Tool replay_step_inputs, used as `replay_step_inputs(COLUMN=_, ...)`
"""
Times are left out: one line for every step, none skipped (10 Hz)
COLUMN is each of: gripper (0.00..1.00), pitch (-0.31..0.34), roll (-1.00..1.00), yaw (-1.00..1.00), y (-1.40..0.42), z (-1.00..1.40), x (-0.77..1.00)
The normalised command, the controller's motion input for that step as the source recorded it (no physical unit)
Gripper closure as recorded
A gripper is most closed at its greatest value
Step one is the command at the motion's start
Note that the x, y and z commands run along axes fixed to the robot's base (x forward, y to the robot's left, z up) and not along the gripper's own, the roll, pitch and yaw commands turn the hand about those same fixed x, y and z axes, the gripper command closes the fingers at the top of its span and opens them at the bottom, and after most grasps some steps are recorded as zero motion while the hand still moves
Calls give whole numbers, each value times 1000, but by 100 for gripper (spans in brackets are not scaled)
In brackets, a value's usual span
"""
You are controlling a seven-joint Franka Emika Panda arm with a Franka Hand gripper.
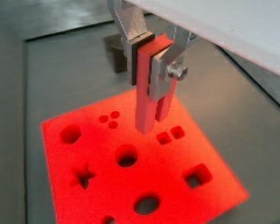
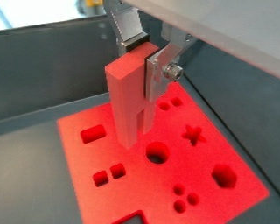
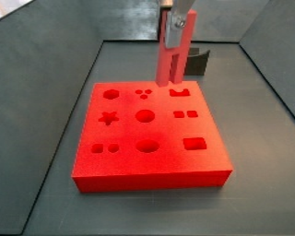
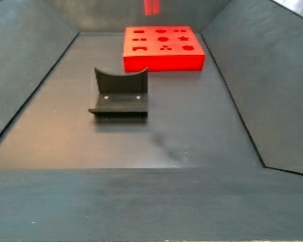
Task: Pick up the double-square object. Move up. Move to above the board. Insert the double-square object.
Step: Insert the double-square object.
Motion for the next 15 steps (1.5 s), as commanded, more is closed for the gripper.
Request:
replay_step_inputs(gripper=100, pitch=0, roll=0, yaw=-1000, y=0, z=-220, x=0)
replay_step_inputs(gripper=100, pitch=0, roll=-10, yaw=-1000, y=0, z=-203, x=40)
replay_step_inputs(gripper=100, pitch=0, roll=-6, yaw=-926, y=0, z=-220, x=183)
replay_step_inputs(gripper=100, pitch=-1, roll=0, yaw=-709, y=11, z=-269, x=443)
replay_step_inputs(gripper=100, pitch=0, roll=0, yaw=-563, y=49, z=-266, x=617)
replay_step_inputs(gripper=100, pitch=0, roll=-11, yaw=-414, y=0, z=-111, x=709)
replay_step_inputs(gripper=100, pitch=76, roll=0, yaw=-183, y=0, z=-49, x=463)
replay_step_inputs(gripper=100, pitch=27, roll=0, yaw=-260, y=0, z=-286, x=729)
replay_step_inputs(gripper=100, pitch=46, roll=0, yaw=-186, y=46, z=-371, x=783)
replay_step_inputs(gripper=100, pitch=66, roll=0, yaw=-83, y=109, z=-397, x=640)
replay_step_inputs(gripper=100, pitch=49, roll=0, yaw=157, y=3, z=-474, x=57)
replay_step_inputs(gripper=100, pitch=0, roll=0, yaw=289, y=0, z=-437, x=-217)
replay_step_inputs(gripper=100, pitch=1, roll=0, yaw=0, y=20, z=0, x=-111)
replay_step_inputs(gripper=100, pitch=-23, roll=0, yaw=183, y=0, z=-317, x=-514)
replay_step_inputs(gripper=100, pitch=0, roll=0, yaw=74, y=0, z=-74, x=0)
